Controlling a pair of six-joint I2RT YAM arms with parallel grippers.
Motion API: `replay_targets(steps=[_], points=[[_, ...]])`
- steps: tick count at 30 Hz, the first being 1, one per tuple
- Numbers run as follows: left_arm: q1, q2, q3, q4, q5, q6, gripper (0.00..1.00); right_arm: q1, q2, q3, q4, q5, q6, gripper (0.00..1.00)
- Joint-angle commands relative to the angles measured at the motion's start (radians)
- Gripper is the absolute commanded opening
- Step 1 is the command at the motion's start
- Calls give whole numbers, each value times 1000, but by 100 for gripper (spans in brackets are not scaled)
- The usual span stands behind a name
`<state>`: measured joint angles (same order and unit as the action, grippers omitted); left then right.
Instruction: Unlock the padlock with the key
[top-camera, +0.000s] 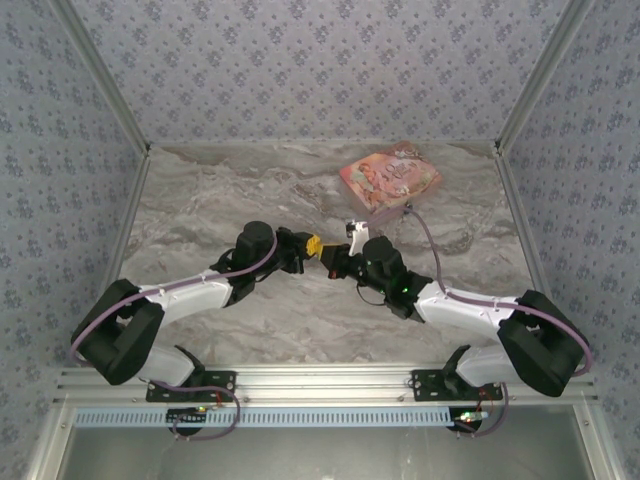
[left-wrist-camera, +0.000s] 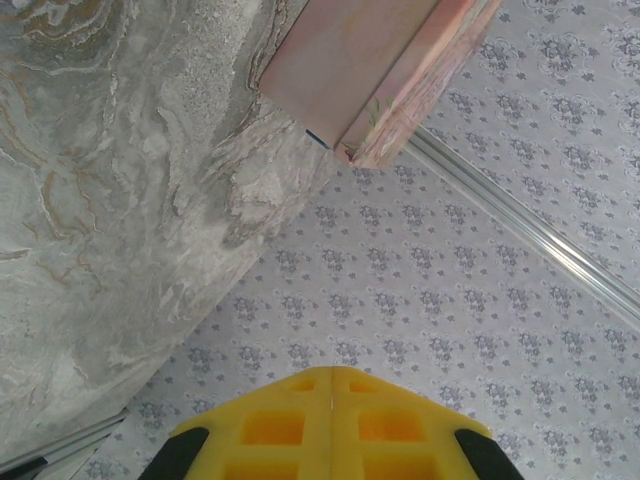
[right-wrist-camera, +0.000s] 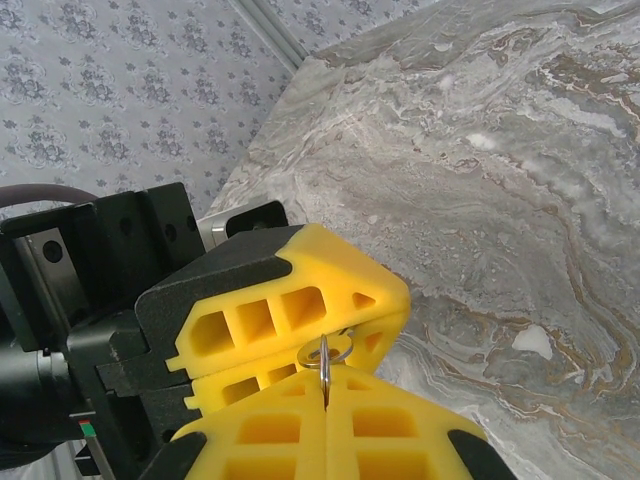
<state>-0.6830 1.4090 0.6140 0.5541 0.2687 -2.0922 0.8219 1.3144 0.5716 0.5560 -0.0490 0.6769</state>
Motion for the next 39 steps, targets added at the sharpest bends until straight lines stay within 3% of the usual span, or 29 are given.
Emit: replay_targets(steps=[1, 4, 7, 17, 21, 24, 28, 33, 39], points=[[-6, -3, 16, 9, 6, -108, 0, -14, -26, -15, 26, 11, 23, 0], [-1, -5, 28, -13, -5, -45, 0, -21, -33, -22, 28, 0, 27, 0], [22, -7, 58, -27, -12, 88, 0, -29, -46, -27, 26, -12, 25, 10], [68, -68, 253, -204, -62, 779, 0, -63, -171, -68, -34, -41, -8, 46], [36, -122, 311, -243, -100, 1114, 0, -102, -256, -113, -37, -67, 4, 61], [5, -149, 333, -217, -95, 1278, 0, -142, -326, -145, -17, -99, 21, 71], [-15, -154, 344, -134, -37, 1351, 0, -199, -380, -190, 99, -174, 72, 80], [-24, -143, 316, 29, 19, 1315, 0, -224, -386, -212, 339, -305, 151, 88], [-47, -120, 314, 130, 54, 1256, 0, -214, -383, -167, 397, -343, 170, 88]])
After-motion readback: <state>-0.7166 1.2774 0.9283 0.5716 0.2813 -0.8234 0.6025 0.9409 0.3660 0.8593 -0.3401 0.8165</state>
